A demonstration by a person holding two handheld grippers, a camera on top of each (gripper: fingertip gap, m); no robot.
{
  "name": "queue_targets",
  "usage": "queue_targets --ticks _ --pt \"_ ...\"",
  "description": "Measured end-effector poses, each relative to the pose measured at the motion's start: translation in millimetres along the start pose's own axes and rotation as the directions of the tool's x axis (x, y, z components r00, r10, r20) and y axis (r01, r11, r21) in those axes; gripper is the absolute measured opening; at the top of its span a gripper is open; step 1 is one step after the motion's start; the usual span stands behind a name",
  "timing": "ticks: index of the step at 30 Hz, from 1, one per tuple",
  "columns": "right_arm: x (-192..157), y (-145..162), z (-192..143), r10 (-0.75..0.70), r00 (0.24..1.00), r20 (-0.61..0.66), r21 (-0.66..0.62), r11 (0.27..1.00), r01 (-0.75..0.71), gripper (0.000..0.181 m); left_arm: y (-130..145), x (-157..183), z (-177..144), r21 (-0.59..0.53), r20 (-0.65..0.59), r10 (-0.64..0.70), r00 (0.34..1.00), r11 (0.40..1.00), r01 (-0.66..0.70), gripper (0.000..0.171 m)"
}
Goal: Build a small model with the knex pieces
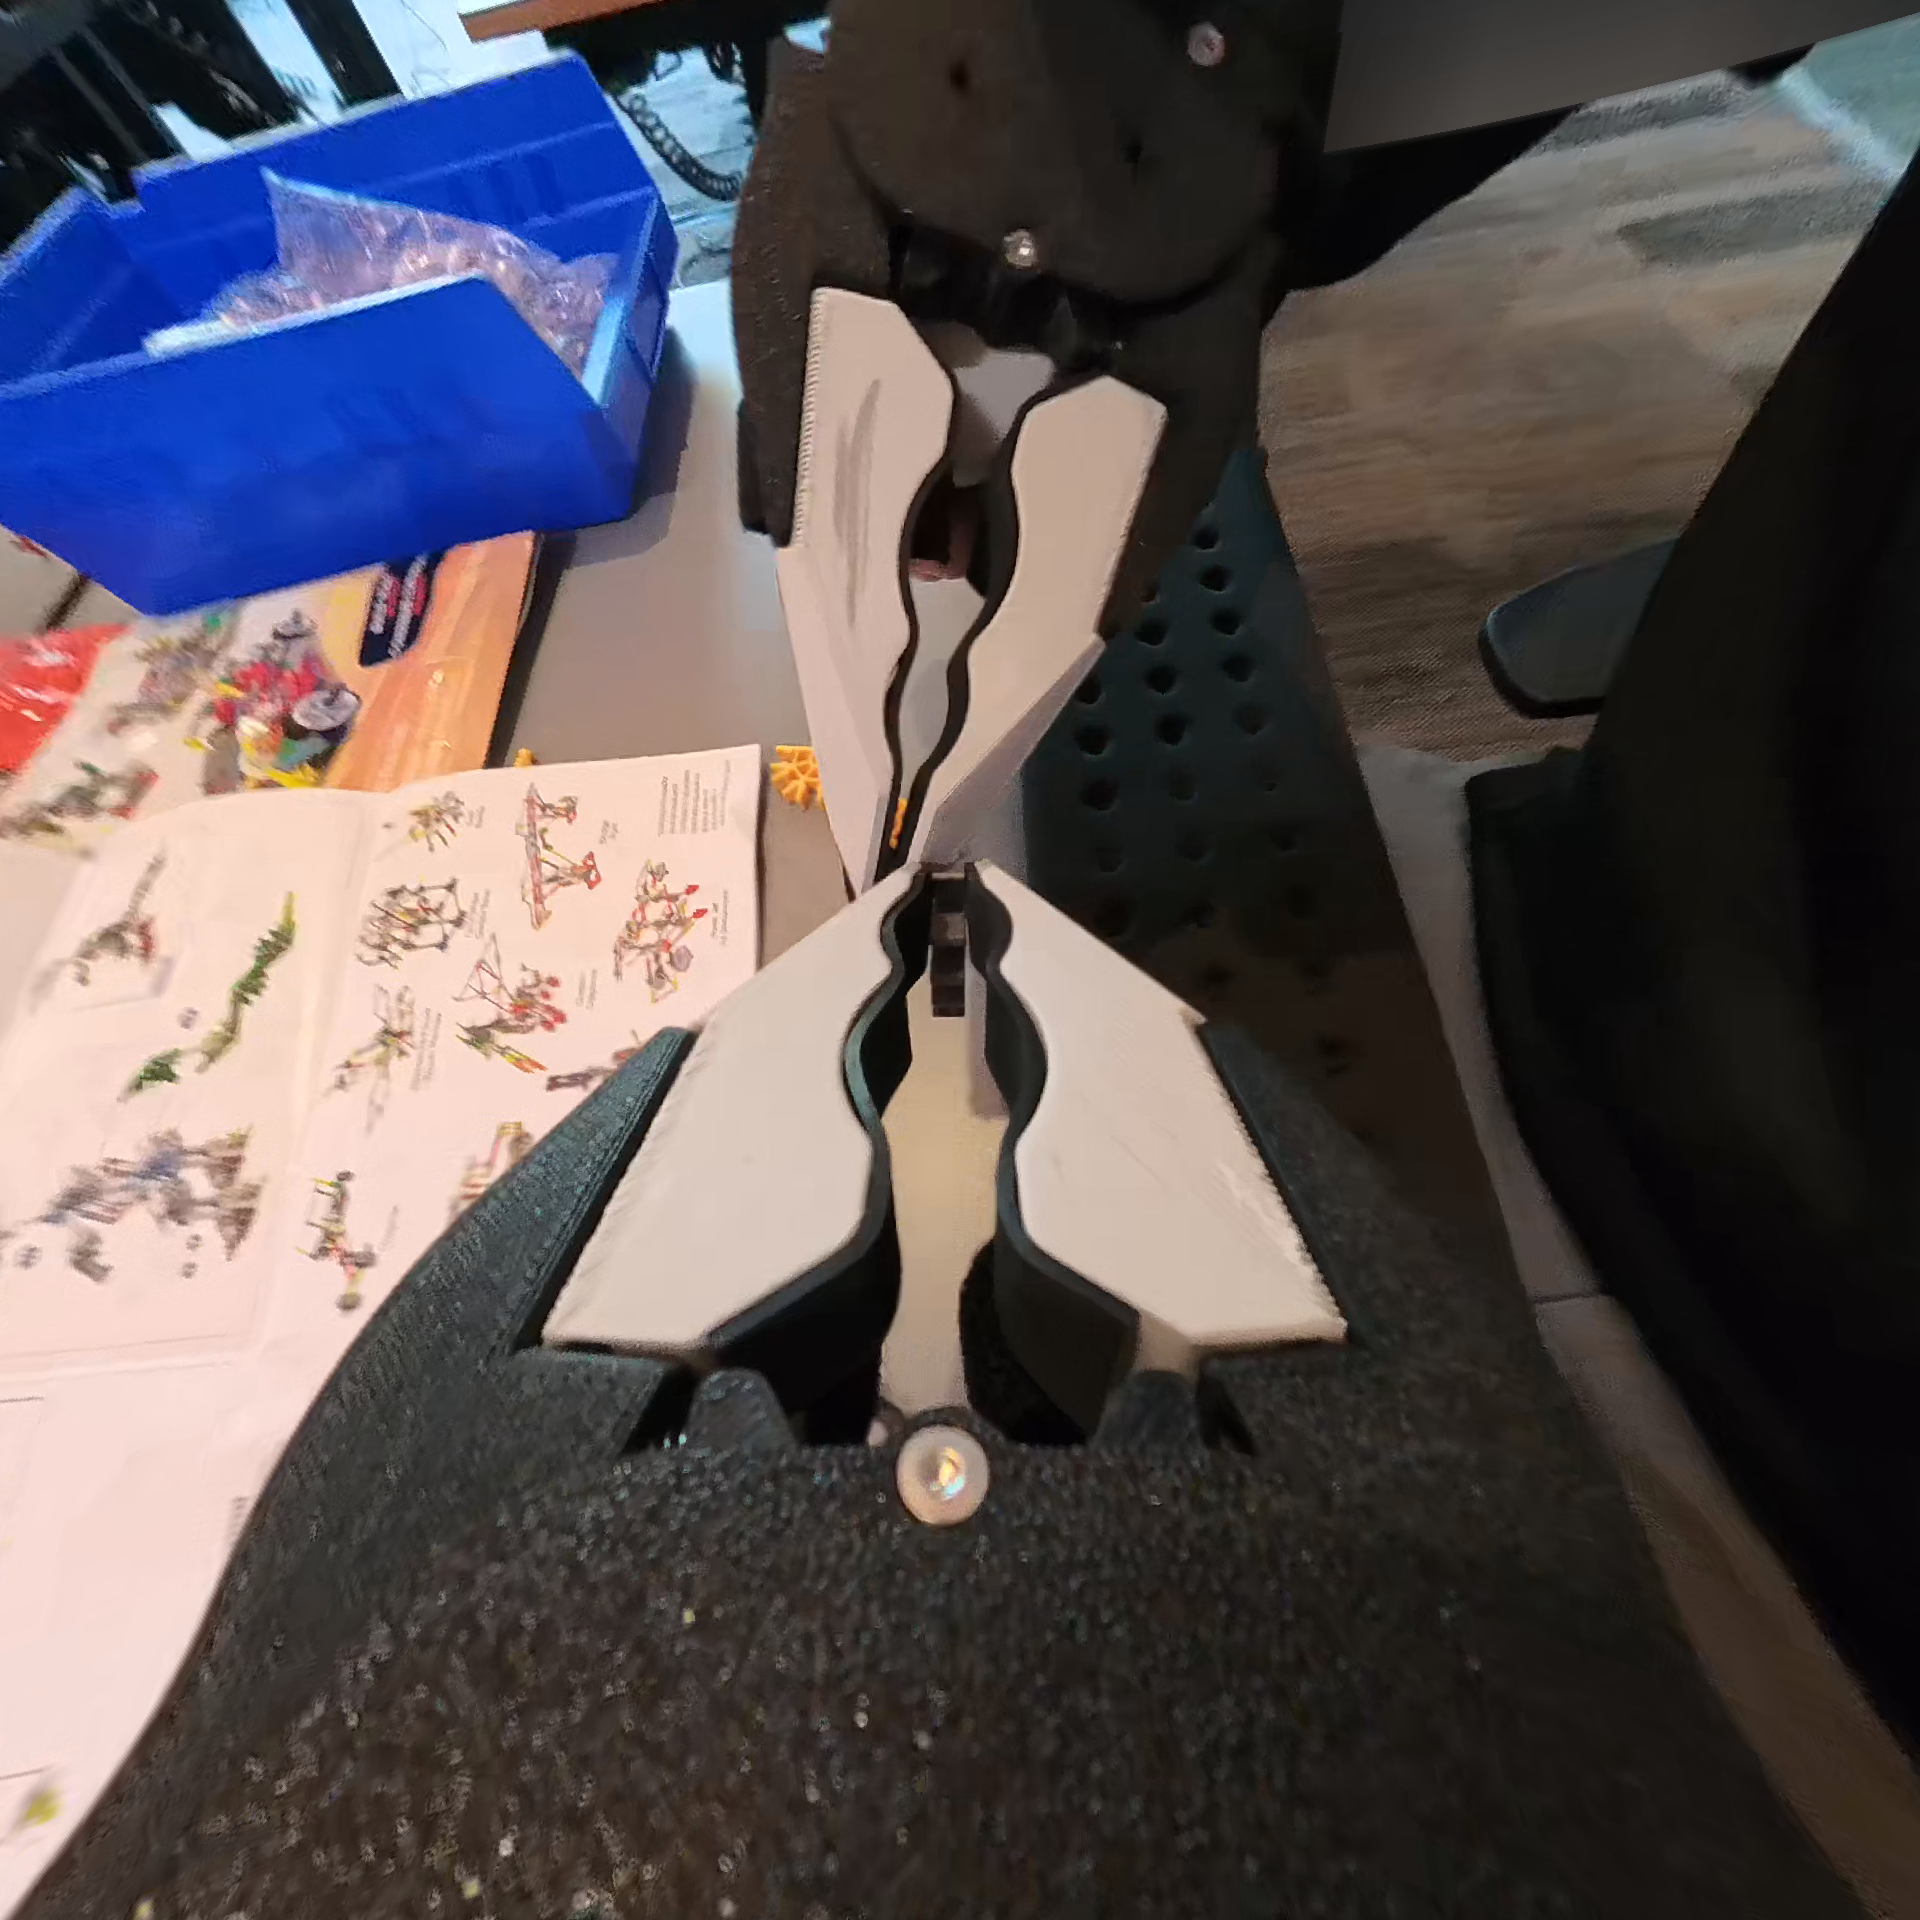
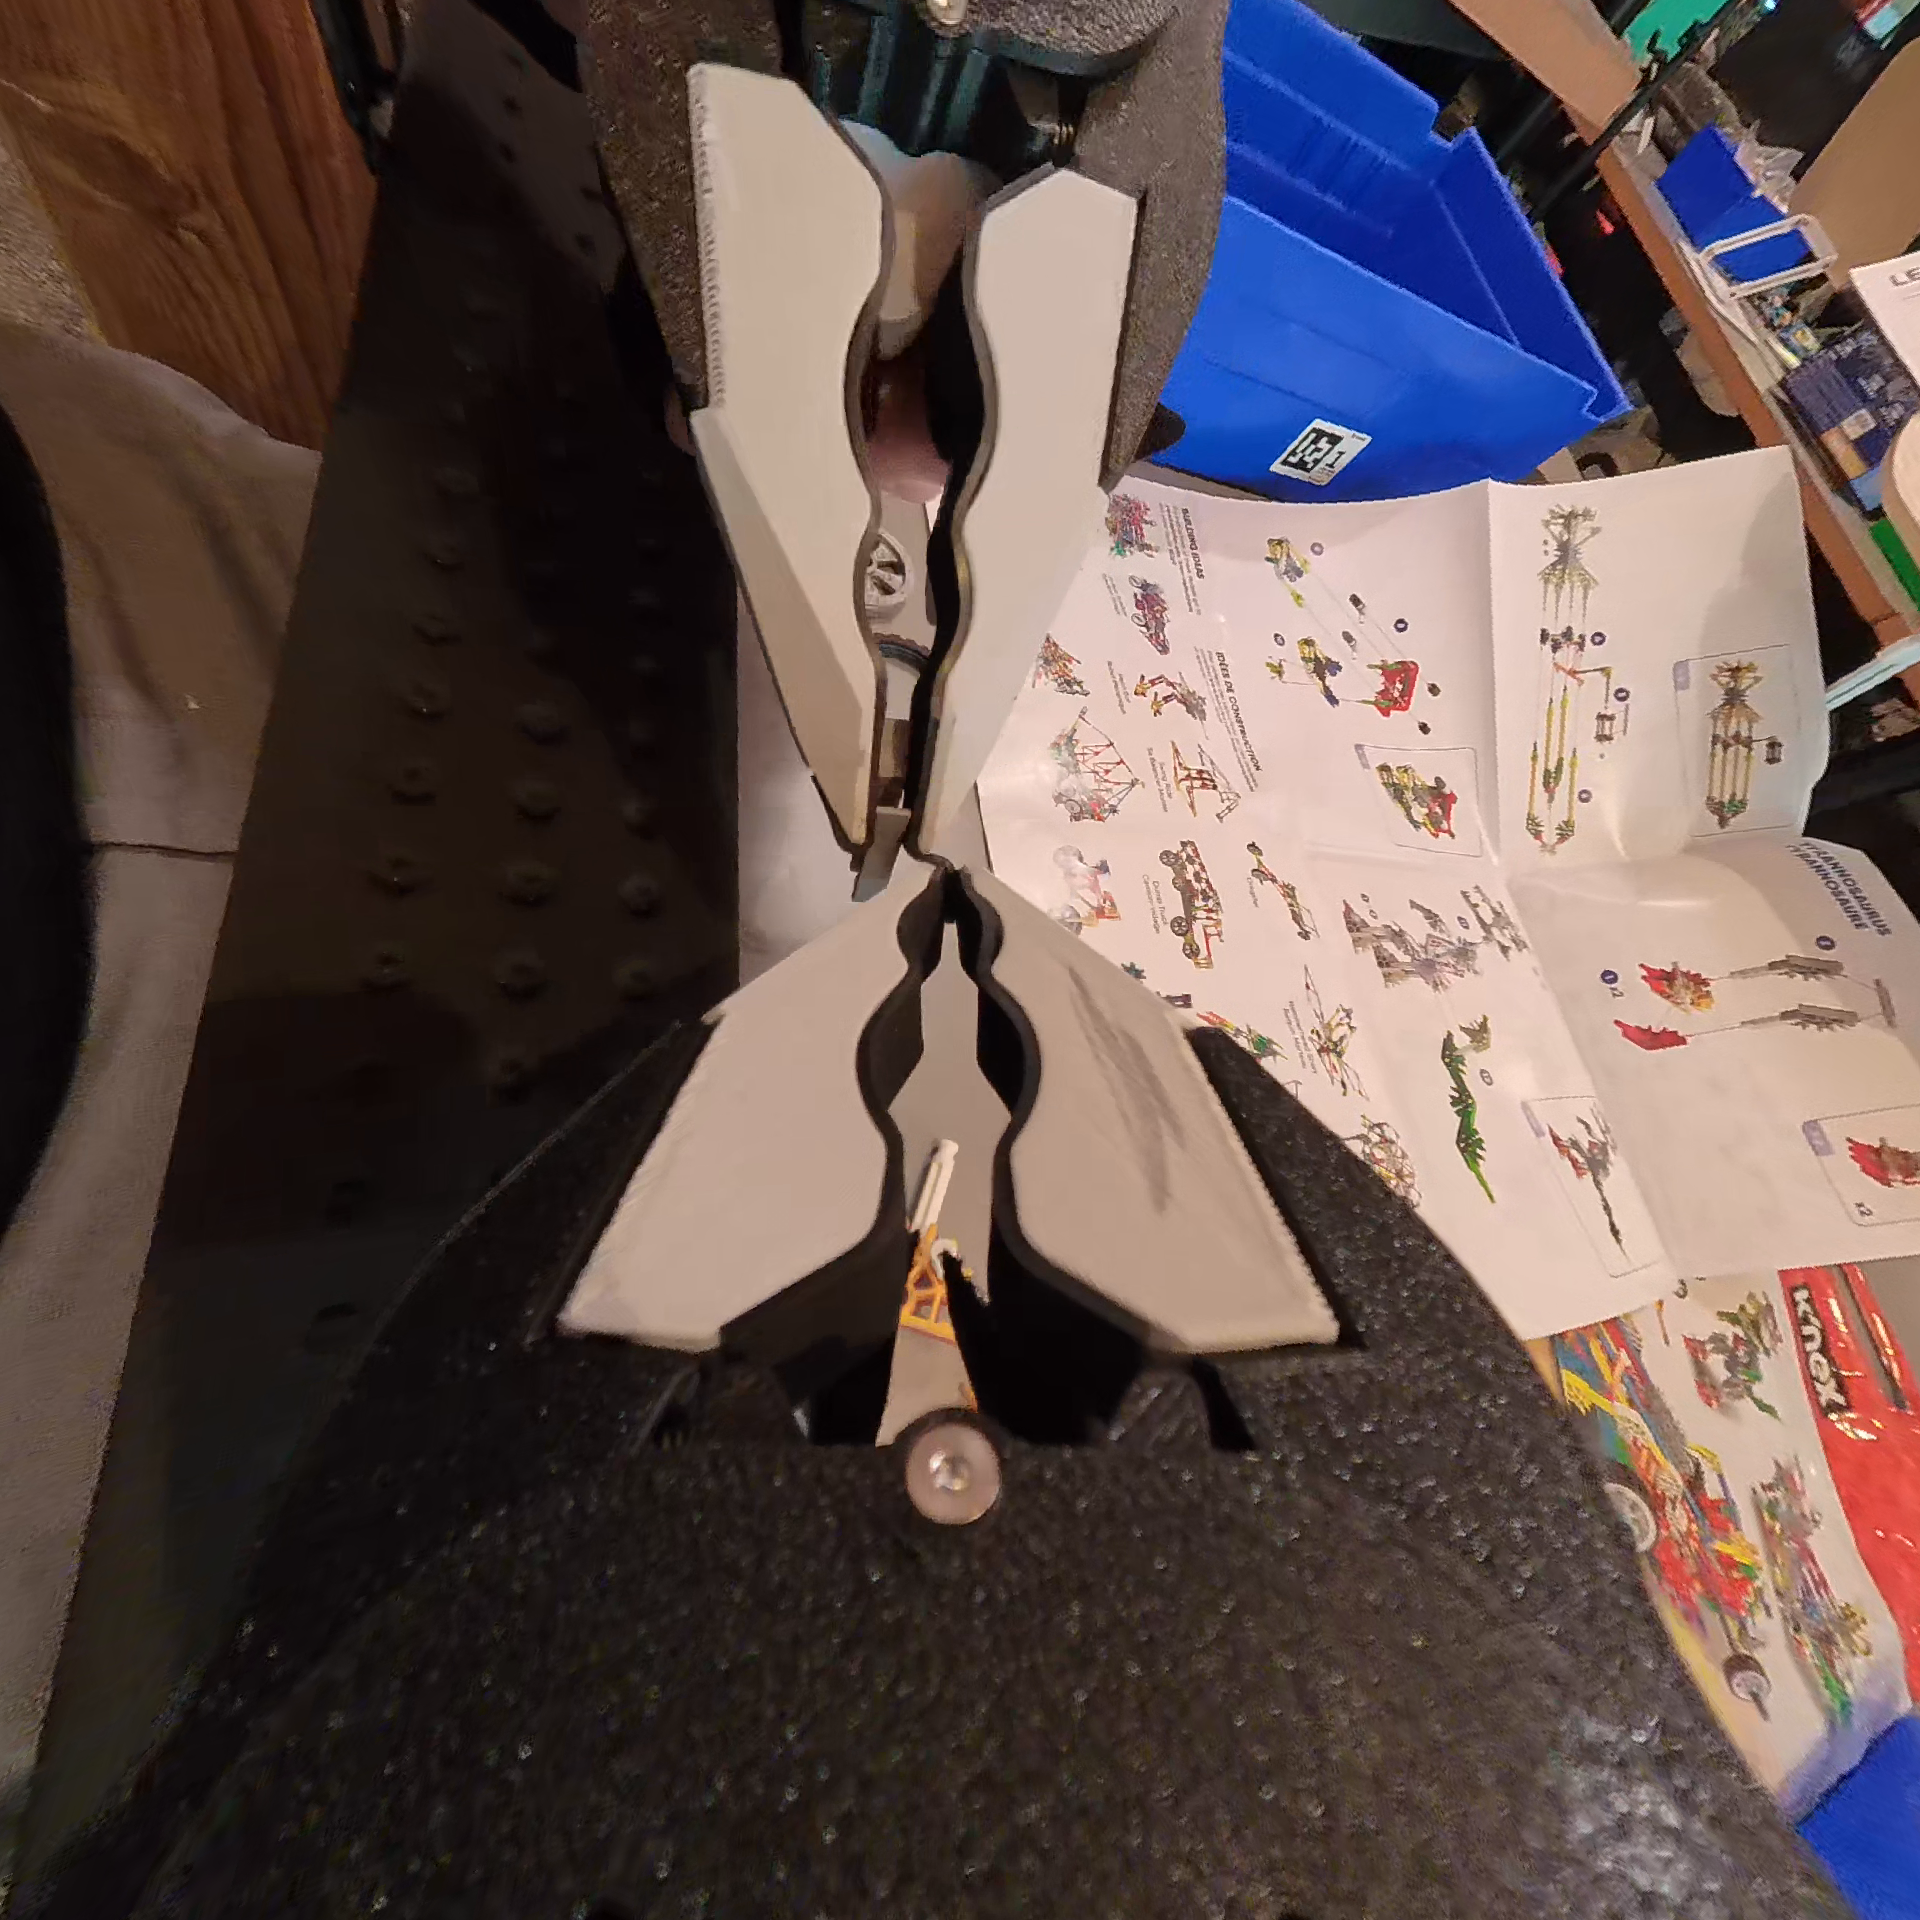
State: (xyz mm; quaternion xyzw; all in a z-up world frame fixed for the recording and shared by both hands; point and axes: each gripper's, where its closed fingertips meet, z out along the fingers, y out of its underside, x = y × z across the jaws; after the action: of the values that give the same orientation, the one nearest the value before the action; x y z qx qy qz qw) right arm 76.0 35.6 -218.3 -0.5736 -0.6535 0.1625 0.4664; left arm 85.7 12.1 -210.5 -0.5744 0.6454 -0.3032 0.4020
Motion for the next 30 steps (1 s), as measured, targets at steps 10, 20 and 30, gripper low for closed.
queue_targets --ticks 10,20,30 --pt "0.7 -3.1 -4.1 -0.182 0.981 -0.074 -0.053 0.983 0.178 0.001 7.3 5.1 7.3 -0.230 0.148 0.551 0.821 0.827 -0.513 0.005" --pt "32.9 -5.4 -21.3 0.080 0.988 -0.134 0.046 0.996 -0.074 0.000 -1.1 -17.8 -2.0 -0.397 0.279 0.797 0.536 0.604 -0.691 0.006" --pt "10.5 -26.8 -25.2 0.474 0.830 0.292 0.187 0.823 -0.536 0.032 -16.8 -29.4 -11.5 -0.493 0.364 0.877 0.314 0.467 -0.734 0.005"
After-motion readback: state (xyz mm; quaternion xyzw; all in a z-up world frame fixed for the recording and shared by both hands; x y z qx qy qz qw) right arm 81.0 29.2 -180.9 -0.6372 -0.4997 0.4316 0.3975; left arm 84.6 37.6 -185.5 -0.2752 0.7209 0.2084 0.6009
